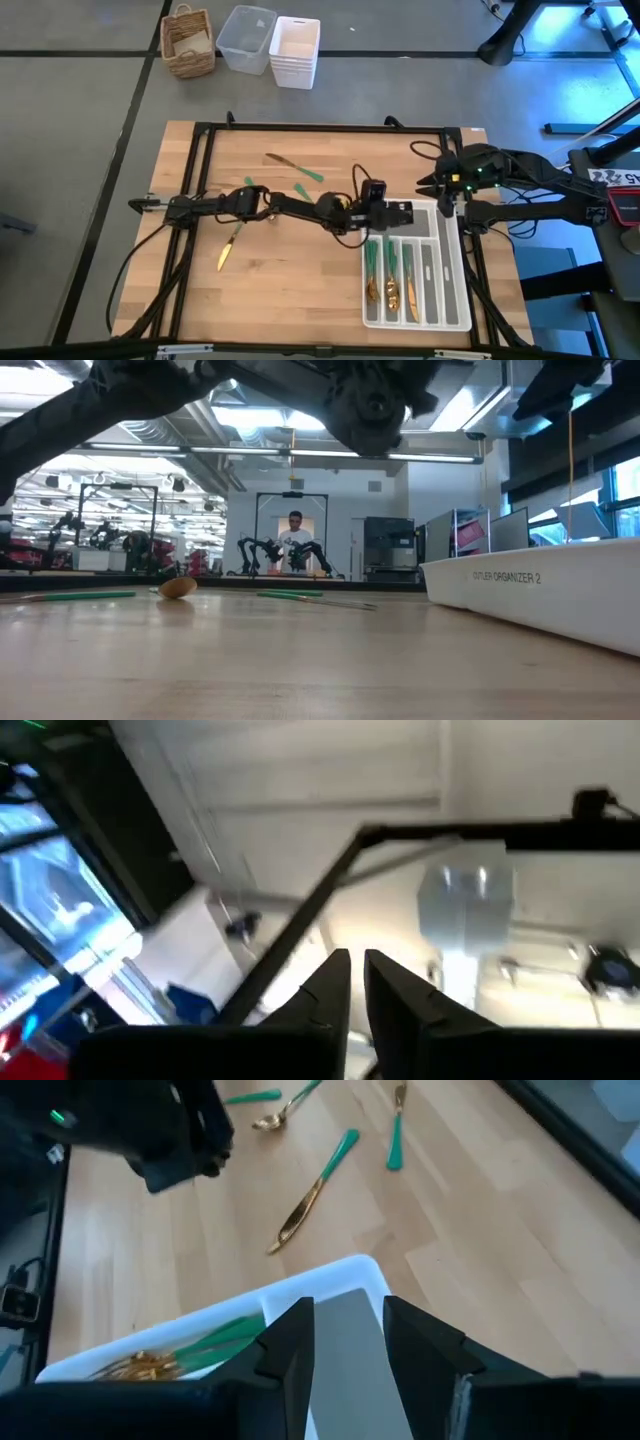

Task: Sort silverware
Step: Put the green table in the white silverware tray

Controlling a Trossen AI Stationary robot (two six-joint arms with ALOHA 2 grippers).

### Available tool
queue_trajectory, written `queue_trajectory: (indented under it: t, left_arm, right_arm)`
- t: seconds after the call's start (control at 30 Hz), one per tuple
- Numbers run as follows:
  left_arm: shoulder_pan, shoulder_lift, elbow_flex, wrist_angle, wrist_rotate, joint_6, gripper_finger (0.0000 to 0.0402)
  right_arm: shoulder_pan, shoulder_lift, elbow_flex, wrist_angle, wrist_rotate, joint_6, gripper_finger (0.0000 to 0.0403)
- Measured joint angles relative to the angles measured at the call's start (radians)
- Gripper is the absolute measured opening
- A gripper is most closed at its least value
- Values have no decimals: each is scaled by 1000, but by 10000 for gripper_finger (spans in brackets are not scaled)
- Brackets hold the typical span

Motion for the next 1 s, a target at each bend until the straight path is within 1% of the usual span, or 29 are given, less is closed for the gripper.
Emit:
queue_trajectory:
  t: [0.07, 0.13, 0.23, 0.33, 0.43, 0.5, 0.57, 0.7, 0.8, 0.83, 0.87, 0.93, 0.97, 1.0]
  left_arm:
    - [18, -23, 0, 21, 45, 4, 12]
    - [45, -56, 0, 3, 84, 21, 3]
    - [102, -114, 0, -13, 183, 7, 2]
    - [168, -174, 0, -64, 298, -32, 1]
    - [244, -242, 0, -184, 426, -58, 1]
    - [304, -301, 0, -299, 520, -55, 1]
    - [361, -361, 0, -446, 615, -17, 1]
    - [466, -481, 0, -831, 776, 140, 0]
    - [530, -582, 0, -1214, 877, 330, 0]
    - [550, -623, 0, -1379, 902, 410, 0]
    - [565, -653, 0, -1553, 916, 508, 0]
    - [588, -724, 0, -1934, 909, 739, 0]
    - [596, -757, 0, -2142, 875, 872, 0]
    - [600, -788, 0, -2341, 813, 995, 0]
  right_arm:
    - [0, -1, 0, 16, 5, 0, 124]
    - [0, -7, 0, 29, 7, 0, 124]
    - [0, -17, 2, 43, 7, 0, 124]
    - [0, -28, 3, 49, 8, 10, 124]
    - [0, -27, 3, 65, 7, 15, 124]
    - [0, -27, 3, 86, 7, 60, 124]
    - [0, -16, 3, 112, 7, 111, 124]
    - [0, 19, 3, 160, 9, 193, 124]
    - [0, 78, 3, 197, 17, 244, 124]
    - [1, 98, 3, 209, 21, 260, 124]
    - [1, 124, 3, 223, 23, 272, 124]
    - [1, 181, 3, 268, 26, 292, 124]
    - [1, 213, 2, 294, 25, 306, 124]
    - [1, 244, 2, 326, 26, 319, 124]
